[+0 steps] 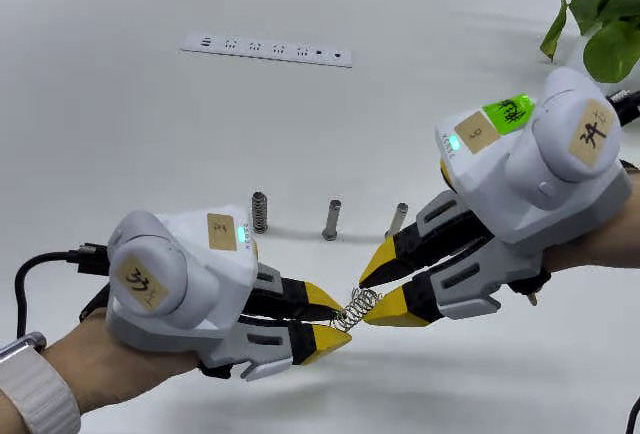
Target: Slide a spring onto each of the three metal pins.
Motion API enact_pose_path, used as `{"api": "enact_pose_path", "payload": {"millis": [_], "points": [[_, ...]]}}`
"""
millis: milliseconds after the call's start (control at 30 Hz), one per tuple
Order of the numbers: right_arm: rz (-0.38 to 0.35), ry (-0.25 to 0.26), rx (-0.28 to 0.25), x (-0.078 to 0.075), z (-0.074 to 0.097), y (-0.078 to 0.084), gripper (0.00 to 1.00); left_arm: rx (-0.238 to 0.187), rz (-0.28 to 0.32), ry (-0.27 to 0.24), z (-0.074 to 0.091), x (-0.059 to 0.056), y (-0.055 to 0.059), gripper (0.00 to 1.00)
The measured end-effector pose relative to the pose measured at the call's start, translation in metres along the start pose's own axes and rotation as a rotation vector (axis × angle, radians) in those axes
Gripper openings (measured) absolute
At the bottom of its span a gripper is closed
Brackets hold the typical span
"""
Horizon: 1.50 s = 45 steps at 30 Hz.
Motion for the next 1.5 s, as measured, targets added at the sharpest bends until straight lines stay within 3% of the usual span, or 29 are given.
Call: {"api": "enact_pose_path", "payload": {"millis": [600, 1500], "points": [[0.041, -0.038, 0.071, 0.001, -0.007, 0.0, 0.16, -0.013, -0.001, 0.01, -0.004, -0.001, -0.007, 0.09], [0.052, -0.056, 0.099, 0.002, -0.012, -0.001, 0.12, -0.026, 0.006, 0.022, -0.008, -0.003, -0.009, 0.09]]}}
Point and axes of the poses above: the centre of the closed fingertips' face, and the gripper's own axes: z roughly backward along the fingers, x roughly to its left, y roughly out of its underside, the point moved 10 cm from there along z, roughly backward along the fingers, and after that the axes turned 6 degrees about x, right-handed, at the moved point
